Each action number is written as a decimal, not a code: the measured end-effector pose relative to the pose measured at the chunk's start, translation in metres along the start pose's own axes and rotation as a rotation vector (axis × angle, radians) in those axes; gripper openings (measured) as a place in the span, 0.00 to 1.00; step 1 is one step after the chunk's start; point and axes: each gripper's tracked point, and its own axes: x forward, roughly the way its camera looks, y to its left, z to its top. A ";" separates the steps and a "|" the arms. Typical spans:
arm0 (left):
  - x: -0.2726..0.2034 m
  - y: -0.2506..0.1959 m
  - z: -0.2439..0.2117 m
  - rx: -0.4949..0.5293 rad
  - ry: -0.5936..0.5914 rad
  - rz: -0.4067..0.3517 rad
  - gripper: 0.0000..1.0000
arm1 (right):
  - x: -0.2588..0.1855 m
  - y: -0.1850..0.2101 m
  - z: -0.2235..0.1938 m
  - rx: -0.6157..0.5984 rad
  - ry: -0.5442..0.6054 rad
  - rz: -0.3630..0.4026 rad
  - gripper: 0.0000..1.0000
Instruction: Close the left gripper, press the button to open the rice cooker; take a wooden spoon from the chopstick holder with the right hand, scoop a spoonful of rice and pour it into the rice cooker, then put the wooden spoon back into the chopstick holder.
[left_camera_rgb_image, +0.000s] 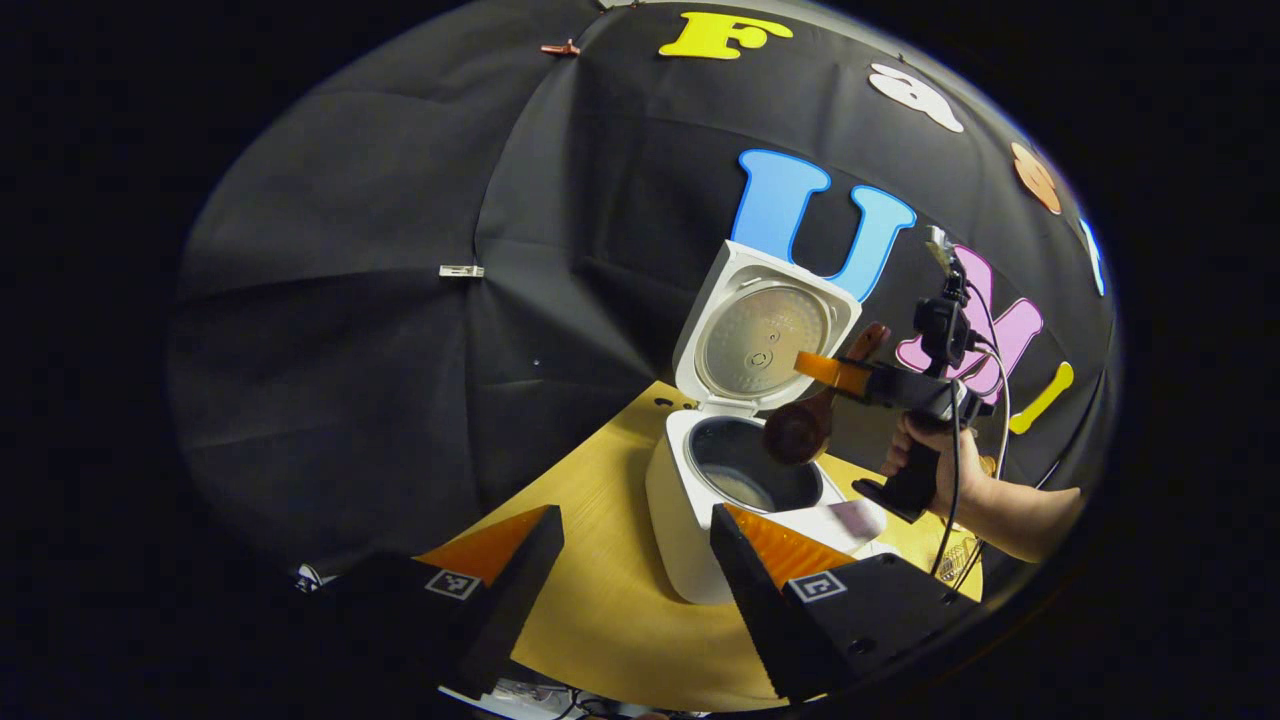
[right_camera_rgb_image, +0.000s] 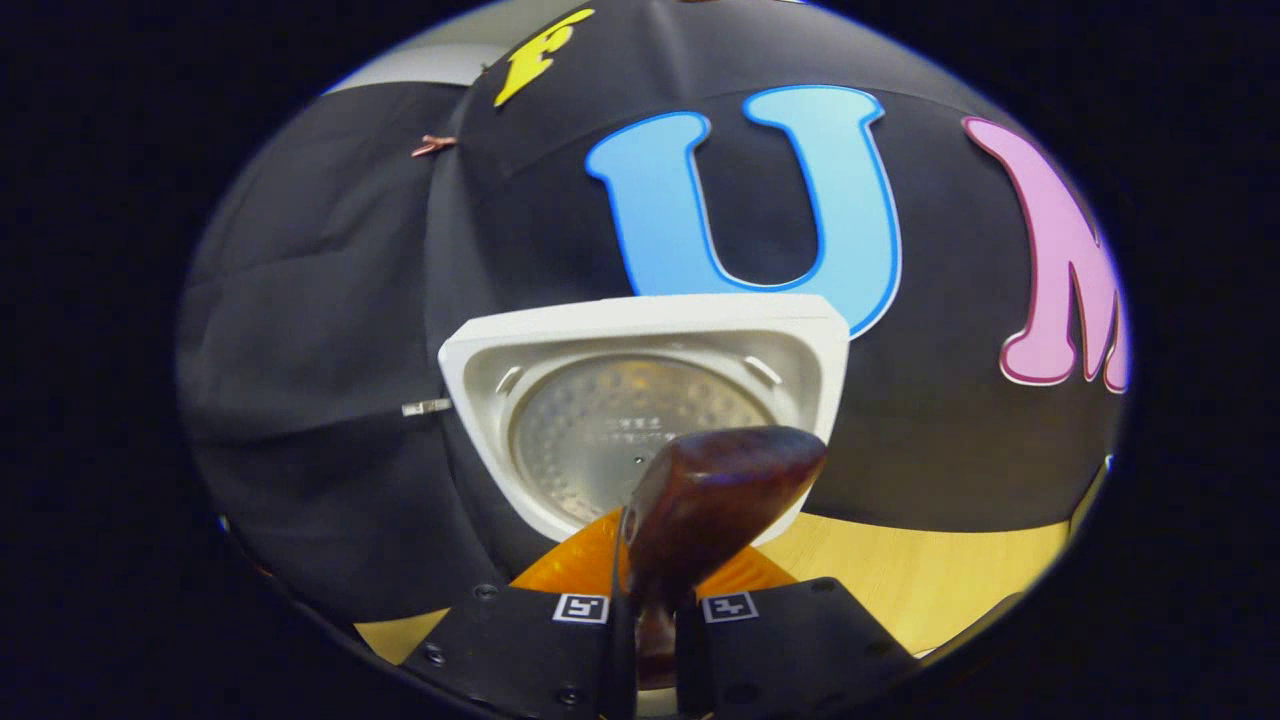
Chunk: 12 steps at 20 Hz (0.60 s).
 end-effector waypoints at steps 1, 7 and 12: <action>0.001 0.000 -0.001 -0.006 0.004 -0.003 0.96 | -0.003 -0.003 0.004 0.031 0.004 -0.005 0.19; 0.006 -0.017 0.003 0.021 0.005 -0.018 0.96 | -0.019 -0.026 0.024 0.079 -0.018 -0.039 0.19; 0.014 -0.051 0.018 0.071 -0.024 -0.048 0.95 | -0.043 -0.052 0.042 0.062 -0.043 -0.057 0.19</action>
